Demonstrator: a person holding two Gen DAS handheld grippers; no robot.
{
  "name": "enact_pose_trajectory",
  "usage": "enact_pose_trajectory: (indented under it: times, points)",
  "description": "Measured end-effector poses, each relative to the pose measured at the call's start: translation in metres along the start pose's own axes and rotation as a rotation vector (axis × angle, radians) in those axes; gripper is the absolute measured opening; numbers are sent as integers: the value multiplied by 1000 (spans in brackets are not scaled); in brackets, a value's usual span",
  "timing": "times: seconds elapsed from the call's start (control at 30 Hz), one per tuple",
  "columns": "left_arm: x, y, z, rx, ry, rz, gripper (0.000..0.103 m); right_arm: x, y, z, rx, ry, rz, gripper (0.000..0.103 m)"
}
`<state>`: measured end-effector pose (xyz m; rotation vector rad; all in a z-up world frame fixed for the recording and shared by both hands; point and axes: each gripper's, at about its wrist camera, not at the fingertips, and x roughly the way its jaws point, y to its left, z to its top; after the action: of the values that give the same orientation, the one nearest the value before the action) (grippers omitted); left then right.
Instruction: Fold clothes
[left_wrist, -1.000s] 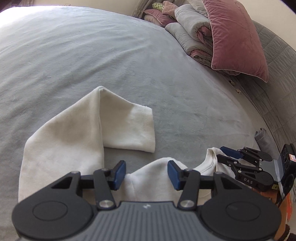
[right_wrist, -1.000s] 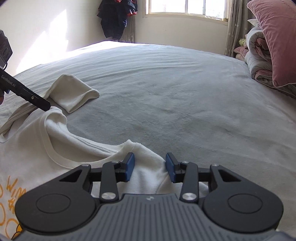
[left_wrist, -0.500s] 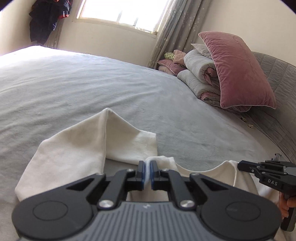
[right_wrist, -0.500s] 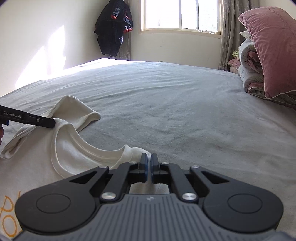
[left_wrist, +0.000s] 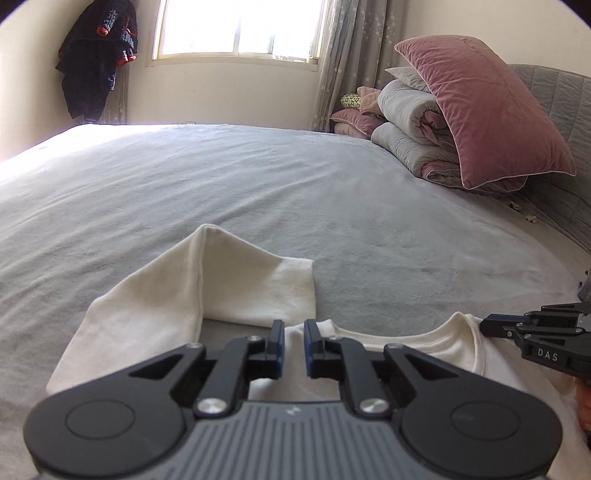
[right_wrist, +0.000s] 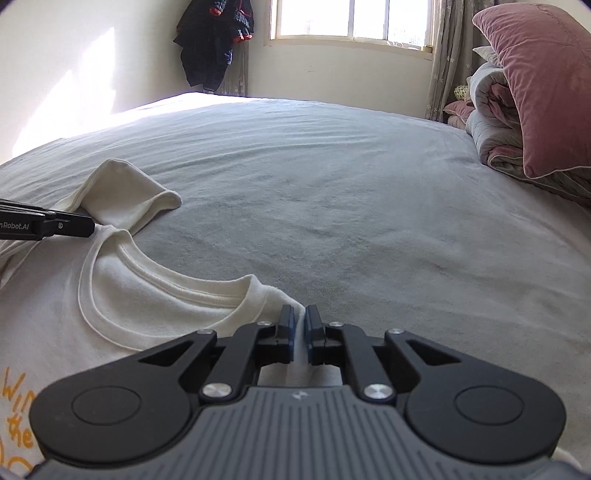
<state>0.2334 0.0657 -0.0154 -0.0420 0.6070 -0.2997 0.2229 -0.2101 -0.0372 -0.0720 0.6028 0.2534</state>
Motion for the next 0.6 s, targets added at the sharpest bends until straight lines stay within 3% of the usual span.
enact_pose_trajectory:
  times: [0.1, 0.17, 0.27, 0.47, 0.6]
  points:
    - [3, -14, 0, 21, 37, -29, 9, -8, -7, 5, 52, -6, 51, 14]
    - [16, -23, -5, 59, 78, -17, 9, -10, -9, 7, 68, 1, 95, 14]
    - [39, -21, -13, 78, 58, 36, 9, -6, -6, 6, 62, 25, 144, 14]
    - [40, -17, -2, -16, 71, 58, 9, 9, -5, 0, 97, 38, 151, 13]
    - [19, -40, 9, -108, 62, 55, 13, 2, -13, 2, 142, 8, 156, 14]
